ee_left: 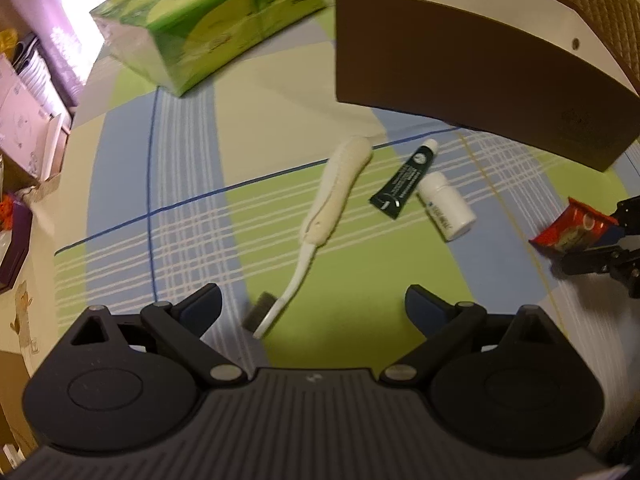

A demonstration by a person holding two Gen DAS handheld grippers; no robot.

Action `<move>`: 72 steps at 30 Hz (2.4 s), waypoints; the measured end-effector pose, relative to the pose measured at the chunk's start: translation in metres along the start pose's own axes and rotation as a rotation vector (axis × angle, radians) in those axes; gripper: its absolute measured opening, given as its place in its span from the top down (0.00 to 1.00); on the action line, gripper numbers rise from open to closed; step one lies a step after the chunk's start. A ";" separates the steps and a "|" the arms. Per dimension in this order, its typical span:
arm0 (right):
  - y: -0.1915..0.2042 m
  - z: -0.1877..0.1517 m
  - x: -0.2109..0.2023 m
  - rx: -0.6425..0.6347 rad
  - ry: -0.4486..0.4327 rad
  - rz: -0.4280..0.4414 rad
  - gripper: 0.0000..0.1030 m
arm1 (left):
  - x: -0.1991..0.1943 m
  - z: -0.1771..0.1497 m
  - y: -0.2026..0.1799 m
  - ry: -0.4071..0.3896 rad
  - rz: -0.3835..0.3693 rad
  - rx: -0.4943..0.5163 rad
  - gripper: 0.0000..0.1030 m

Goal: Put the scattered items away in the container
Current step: 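Move the right tool to the red snack packet and close on it, then close the left tool on the white toothbrush handle, then lift the toothbrush with the left tool while the right tool carries the snack packet toward the box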

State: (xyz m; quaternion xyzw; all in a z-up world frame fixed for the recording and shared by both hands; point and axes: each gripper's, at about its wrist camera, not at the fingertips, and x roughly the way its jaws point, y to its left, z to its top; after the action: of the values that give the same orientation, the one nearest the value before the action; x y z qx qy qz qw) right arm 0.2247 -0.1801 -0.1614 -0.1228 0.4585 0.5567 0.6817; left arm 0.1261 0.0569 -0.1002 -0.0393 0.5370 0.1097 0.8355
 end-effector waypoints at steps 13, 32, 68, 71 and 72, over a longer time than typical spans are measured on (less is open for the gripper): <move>-0.007 0.025 0.014 0.170 -0.113 -0.186 0.09 | 0.002 0.001 0.001 -0.001 0.003 0.009 0.06; 0.010 0.009 0.014 -0.013 -0.035 -0.352 0.69 | 0.017 0.017 0.010 -0.022 0.018 0.049 0.10; 0.010 0.003 0.011 -0.033 -0.044 -0.344 0.69 | 0.034 0.014 0.001 -0.027 -0.113 0.122 0.83; 0.012 0.002 0.010 -0.039 -0.042 -0.342 0.69 | 0.033 0.013 0.002 -0.033 -0.114 0.118 0.84; 0.013 0.000 0.009 -0.040 -0.040 -0.339 0.69 | 0.032 0.013 0.002 -0.030 -0.112 0.115 0.84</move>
State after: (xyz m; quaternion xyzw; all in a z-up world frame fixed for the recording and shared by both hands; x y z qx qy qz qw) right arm 0.2135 -0.1693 -0.1640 -0.2007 0.4063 0.4450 0.7724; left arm 0.1500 0.0654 -0.1235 -0.0195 0.5267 0.0324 0.8492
